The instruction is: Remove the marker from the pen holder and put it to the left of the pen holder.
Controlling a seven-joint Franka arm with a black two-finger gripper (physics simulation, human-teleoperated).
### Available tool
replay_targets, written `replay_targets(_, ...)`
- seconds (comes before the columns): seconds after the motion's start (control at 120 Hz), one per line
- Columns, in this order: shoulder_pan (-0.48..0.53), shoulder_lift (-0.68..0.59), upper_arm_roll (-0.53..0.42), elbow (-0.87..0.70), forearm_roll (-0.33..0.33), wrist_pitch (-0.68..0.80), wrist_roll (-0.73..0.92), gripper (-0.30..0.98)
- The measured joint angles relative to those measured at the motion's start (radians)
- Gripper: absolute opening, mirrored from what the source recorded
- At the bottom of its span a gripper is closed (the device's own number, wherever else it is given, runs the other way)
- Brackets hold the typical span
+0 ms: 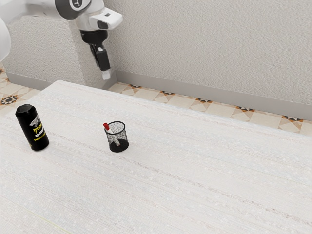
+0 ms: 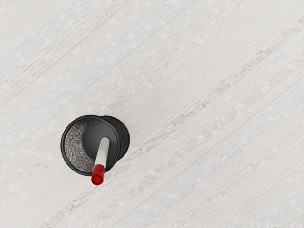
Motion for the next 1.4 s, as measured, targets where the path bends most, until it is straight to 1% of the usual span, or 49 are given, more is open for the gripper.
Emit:
replay_targets(0.217, 0.007, -0.015, 0.0, -0.019, -0.002, -0.002, 0.1, 0.69)
replay_targets(0.3, -0.001, -0.072, -0.007, -0.134, -0.004, -0.001, 0.124, 0.68)
replay_targets(0.4, 0.018, -0.136, -0.009, -0.347, -0.014, 0.063, 0.143, 0.68)
replay_targets(0.517, 0.056, -0.153, -0.005, -0.441, -0.027, 0.124, 0.161, 0.69)
replay_targets(0.575, 0.07, -0.156, -0.002, -0.47, -0.023, 0.143, 0.169, 0.69)
replay_targets(0.633, 0.085, -0.148, -0.001, -0.477, -0.004, 0.169, 0.179, 0.69)
replay_targets(0.683, 0.101, -0.118, -0.001, -0.474, -0.006, 0.202, 0.191, 0.69)
replay_targets(0.733, 0.127, -0.038, -0.002, -0.422, -0.043, 0.228, 0.207, 0.69)
replay_targets(0.792, 0.151, 0.052, -0.003, -0.361, -0.106, 0.252, 0.232, 0.69)
replay_targets(0.875, 0.171, 0.116, -0.002, -0.336, -0.166, 0.285, 0.266, 0.69)
replay_targets(0.958, 0.18, 0.146, -0.002, -0.334, -0.194, 0.333, 0.302, 0.69)
replay_targets(1.108, 0.193, 0.211, -0.002, -0.333, -0.218, 0.387, 0.358, 0.69)
replay_targets(1.333, 0.196, 0.238, -0.01, -0.33, -0.272, 0.428, 0.42, 0.68)
replay_targets(1.367, 0.197, 0.239, -0.011, -0.33, -0.281, 0.431, 0.428, 0.66)
replay_targets(1.4, 0.197, 0.24, -0.011, -0.33, -0.289, 0.435, 0.435, 0.58)
